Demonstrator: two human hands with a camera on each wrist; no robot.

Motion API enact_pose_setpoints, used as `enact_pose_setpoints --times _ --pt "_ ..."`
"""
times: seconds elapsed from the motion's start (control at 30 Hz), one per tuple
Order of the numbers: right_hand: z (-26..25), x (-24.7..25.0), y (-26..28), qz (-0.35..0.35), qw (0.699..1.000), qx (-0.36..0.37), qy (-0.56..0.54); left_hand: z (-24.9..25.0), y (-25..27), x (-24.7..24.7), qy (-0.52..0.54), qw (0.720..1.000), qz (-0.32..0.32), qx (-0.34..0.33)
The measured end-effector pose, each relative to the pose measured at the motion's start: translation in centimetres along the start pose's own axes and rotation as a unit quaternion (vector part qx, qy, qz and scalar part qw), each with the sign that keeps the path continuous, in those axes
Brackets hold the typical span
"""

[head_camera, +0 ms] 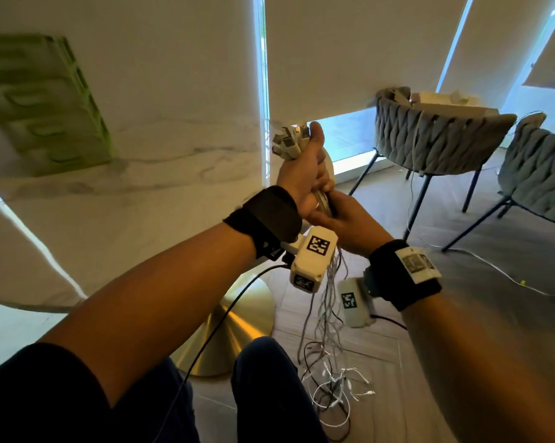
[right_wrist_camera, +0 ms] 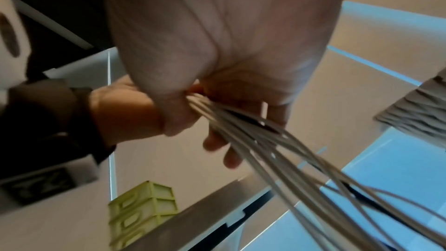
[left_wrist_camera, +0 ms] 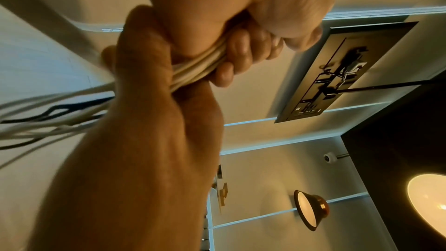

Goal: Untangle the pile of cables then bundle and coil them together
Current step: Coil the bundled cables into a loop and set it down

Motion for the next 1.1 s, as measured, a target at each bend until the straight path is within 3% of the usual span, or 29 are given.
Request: enact_pose_setpoints --times 0.13,0.23,0.3,0.37,0.4,0.47,0.53,0.6,0.67,0.77,0.87,0.97,1.1 --pt "-0.4 -0.8 0.3 0.039 0.999 0.018 -0.018 0.4 -0.3 1.1 -0.004 1.0 0.001 0.03" --pt "-0.6 0.2 0.5 0.068 0.997 -0.004 -0.02 1.2 0.0 3.1 -0.104 0.994 0.002 0.042" --pt "-0.9 1.4 0.4 0.07 0.997 -0.037 -0.017 2.7 0.5 4.3 -0.186 0.982 0.015 0.006" --pt "-0.9 2.4 0.2 0.028 0.996 -0.089 -0.004 5.4 1.1 4.5 -0.269 0.96 0.016 -0.071" --pt "-1.2 2.7 0.0 -0.003 0.994 -0.108 0.005 6.8 1.3 4.4 -0.337 0.935 -0.001 -0.114" --pt "-2.2 2.7 -0.5 -0.06 0.991 -0.118 0.022 8.0 1.7 3.2 -0.492 0.851 -0.087 -0.162" --pt "-3.9 2.3 -1.1 -0.102 0.989 -0.103 0.032 7.4 2.4 2.1 -0.593 0.767 -0.201 -0.138" --pt "-5.9 2.0 -1.6 -0.124 0.989 -0.08 0.03 6.6 2.5 2.5 -0.635 0.728 -0.241 -0.092" --pt "-7.6 2.0 -2.2 -0.106 0.993 -0.042 0.042 6.7 2.3 3.5 -0.635 0.735 -0.223 -0.079" --pt "-8.9 2.7 -3.1 -0.02 0.999 0.003 0.047 7.1 2.6 5.4 -0.622 0.762 -0.171 -0.055" --pt "-9.7 2.4 -3.8 0.029 0.998 0.04 0.044 6.8 3.4 6.9 -0.508 0.844 -0.171 -0.007" --pt "-10.5 1.5 -4.8 0.054 0.995 0.063 0.047 6.5 4.3 8.1 -0.32 0.925 -0.198 0.054" --pt "-13.6 -0.1 -7.4 0.043 0.989 0.119 0.074 7.9 4.8 9.6 -0.097 0.975 -0.184 0.08"
Point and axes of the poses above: each hand's wrist, its own y-axis away from the middle knuckle, its own x-axis out of the back of the hand, z = x × y, the point moved 5 cm from there along -y, towards the middle knuckle, and after that the axes turned 2 degrees about z, right-handed, at the moved point
